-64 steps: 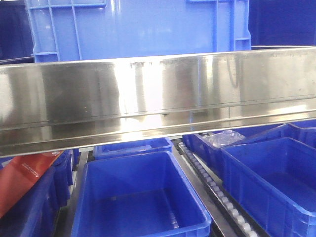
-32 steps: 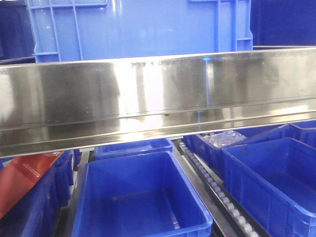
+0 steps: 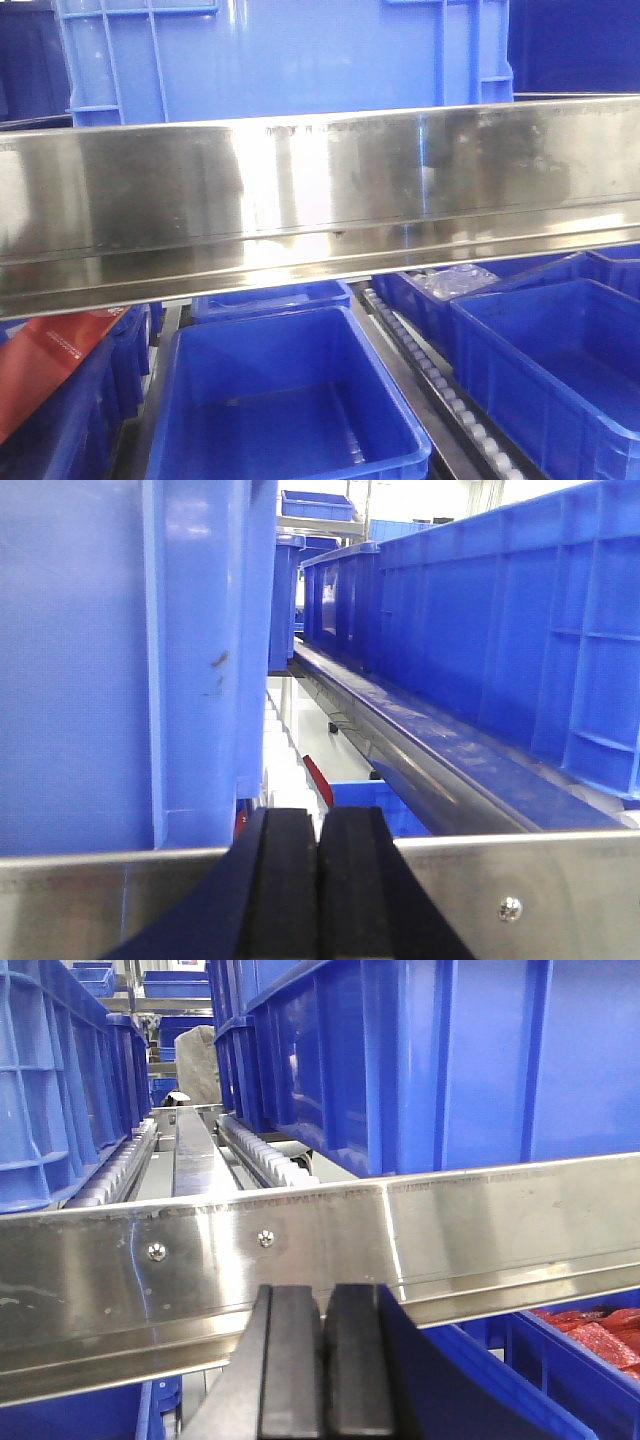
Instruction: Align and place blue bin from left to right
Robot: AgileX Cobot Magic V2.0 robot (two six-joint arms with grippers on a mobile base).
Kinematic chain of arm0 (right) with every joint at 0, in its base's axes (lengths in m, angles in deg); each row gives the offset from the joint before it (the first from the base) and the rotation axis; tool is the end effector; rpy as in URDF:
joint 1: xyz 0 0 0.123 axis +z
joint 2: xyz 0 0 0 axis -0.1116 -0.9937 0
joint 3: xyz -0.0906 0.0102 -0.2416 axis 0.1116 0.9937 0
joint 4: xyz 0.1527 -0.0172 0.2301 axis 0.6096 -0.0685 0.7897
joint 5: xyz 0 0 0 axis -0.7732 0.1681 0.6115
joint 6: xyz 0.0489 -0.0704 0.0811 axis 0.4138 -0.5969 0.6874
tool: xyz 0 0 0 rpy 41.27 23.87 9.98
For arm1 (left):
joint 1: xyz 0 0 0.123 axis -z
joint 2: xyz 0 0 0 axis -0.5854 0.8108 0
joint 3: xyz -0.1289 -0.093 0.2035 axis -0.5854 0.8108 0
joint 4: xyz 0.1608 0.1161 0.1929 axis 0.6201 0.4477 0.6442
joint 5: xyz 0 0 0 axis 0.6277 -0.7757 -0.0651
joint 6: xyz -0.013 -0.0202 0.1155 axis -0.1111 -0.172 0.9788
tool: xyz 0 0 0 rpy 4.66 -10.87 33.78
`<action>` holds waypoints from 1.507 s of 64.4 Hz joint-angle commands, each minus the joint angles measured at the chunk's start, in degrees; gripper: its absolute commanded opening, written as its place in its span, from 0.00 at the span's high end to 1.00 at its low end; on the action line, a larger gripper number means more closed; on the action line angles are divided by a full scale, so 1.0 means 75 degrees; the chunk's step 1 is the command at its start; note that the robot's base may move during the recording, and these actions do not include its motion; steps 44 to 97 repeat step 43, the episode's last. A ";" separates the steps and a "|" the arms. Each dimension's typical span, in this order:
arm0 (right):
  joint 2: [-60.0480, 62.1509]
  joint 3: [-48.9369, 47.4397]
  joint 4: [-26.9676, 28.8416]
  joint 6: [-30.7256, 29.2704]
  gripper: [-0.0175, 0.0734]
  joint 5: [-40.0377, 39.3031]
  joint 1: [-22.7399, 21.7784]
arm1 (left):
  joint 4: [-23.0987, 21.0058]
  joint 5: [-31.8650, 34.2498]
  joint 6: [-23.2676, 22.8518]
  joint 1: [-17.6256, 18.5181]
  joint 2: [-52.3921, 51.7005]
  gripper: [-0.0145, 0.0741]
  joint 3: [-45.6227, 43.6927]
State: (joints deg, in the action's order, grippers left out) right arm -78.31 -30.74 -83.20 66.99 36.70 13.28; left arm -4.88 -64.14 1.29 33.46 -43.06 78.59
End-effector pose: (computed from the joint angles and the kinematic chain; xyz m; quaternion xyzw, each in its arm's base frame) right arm 0.1354 0.0165 0.2075 -0.0266 0.6994 0.0600 0.7118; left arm 0.1362 0.0057 0.2077 -0.0333 0.6973 -0.0045 0.7160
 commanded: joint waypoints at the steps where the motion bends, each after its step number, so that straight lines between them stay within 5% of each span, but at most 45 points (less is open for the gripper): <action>1: 0.0051 -0.0004 0.0019 -0.0063 0.99 -0.0238 -0.0046 | 0.0000 0.0140 0.0010 -0.0035 -0.0047 0.96 -0.0009; 97: 0.0051 -0.0004 0.0019 -0.0063 0.99 -0.0238 -0.0046 | 0.0000 0.0140 0.0010 -0.0035 -0.0047 0.96 -0.0009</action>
